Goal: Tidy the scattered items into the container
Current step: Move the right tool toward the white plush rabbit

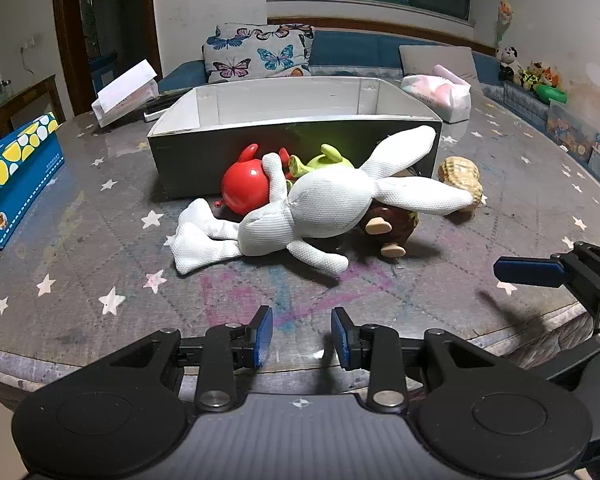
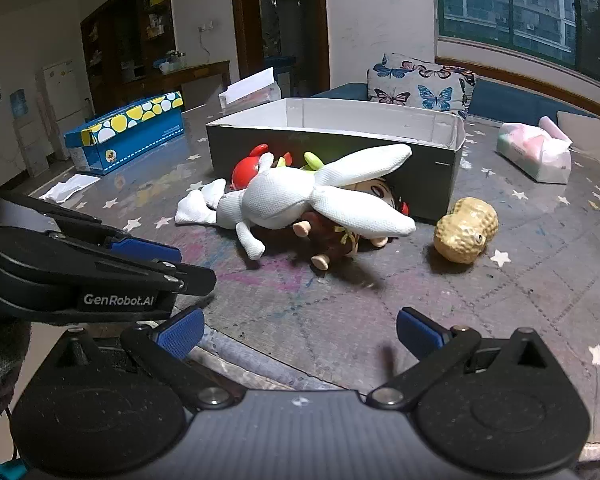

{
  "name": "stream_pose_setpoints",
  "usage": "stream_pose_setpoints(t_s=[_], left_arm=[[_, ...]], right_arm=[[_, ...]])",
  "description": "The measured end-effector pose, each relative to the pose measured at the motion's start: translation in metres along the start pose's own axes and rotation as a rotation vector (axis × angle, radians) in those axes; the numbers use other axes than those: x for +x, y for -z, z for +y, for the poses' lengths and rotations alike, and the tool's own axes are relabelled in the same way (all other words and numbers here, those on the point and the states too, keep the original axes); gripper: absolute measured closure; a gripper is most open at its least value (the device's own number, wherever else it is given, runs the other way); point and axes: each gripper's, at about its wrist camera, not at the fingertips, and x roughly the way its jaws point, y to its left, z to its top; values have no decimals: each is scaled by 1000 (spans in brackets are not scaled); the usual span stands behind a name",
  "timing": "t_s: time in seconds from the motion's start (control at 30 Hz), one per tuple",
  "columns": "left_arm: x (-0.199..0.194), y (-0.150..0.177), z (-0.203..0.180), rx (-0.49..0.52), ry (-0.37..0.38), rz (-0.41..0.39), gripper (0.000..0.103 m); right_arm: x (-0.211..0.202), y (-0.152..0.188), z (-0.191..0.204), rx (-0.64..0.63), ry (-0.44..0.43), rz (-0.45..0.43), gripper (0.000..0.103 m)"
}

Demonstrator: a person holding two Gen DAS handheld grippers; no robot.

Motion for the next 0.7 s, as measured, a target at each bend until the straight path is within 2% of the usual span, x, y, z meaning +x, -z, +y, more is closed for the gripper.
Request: stream_pose_setpoints(t_s=[0.7], left_arm=[[6, -7, 7, -16, 0, 22, 68]], right_arm=[[11, -8, 0, -11, -9, 11, 0]])
